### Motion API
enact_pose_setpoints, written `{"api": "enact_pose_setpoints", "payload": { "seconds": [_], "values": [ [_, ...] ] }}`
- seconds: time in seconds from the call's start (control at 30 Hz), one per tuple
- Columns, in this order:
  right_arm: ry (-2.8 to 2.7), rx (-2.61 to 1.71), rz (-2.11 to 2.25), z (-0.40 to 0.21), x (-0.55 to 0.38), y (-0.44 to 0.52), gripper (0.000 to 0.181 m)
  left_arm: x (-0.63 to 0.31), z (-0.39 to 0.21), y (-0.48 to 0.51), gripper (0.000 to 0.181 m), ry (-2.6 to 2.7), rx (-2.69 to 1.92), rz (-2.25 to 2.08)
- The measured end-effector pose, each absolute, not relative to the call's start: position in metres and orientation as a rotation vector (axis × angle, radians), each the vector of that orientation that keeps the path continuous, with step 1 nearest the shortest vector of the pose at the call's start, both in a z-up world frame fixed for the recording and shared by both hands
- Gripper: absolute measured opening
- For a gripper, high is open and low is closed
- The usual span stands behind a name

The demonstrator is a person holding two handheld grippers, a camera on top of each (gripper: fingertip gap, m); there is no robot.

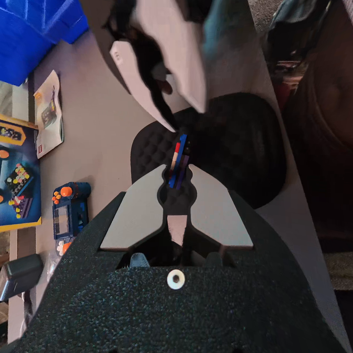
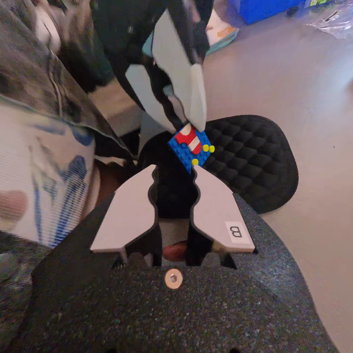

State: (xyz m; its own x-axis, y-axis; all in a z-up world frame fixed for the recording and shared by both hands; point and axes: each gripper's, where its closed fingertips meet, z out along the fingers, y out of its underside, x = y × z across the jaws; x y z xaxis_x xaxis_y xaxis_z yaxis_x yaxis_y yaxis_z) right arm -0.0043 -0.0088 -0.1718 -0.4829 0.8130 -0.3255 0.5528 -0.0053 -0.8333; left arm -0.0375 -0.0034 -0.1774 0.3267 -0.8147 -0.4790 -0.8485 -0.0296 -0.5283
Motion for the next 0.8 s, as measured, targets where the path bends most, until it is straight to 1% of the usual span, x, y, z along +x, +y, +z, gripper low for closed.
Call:
{"api": "enact_pose_setpoints", "payload": {
  "seconds": [0.07, 0.17, 0.2, 0.37, 0.6, 0.8],
  "values": [
    [-1.953, -1.559, 1.682, -0.166, -0.005, 0.004, 0.019, -0.036, -0.178, -0.003, 0.015, 1.495, -1.823, 0.059],
    [-2.091, -1.542, 1.596, -0.184, -0.007, 0.011, 0.003, -0.033, -0.179, -0.003, 0.015, 1.544, -1.797, 0.099],
    [-2.138, -1.524, 1.598, -0.187, -0.007, 0.01, 0.0, -0.032, -0.18, -0.002, 0.014, 1.553, -1.797, 0.101],
    [-2.25, -1.508, 1.779, -0.187, -0.014, 0.007, 0.0, -0.03, -0.18, 0.0, 0.014, 1.584, -1.824, 0.046],
    [-2.383, -1.345, 1.684, -0.19, -0.015, 0.01, 0.0, -0.028, -0.181, 0.005, 0.014, 1.561, -1.911, -0.069],
    [-2.524, -1.247, 1.402, -0.196, -0.013, 0.011, 0.0, -0.025, -0.184, 0.009, 0.015, 1.528, -1.956, -0.137]
  ]
}}
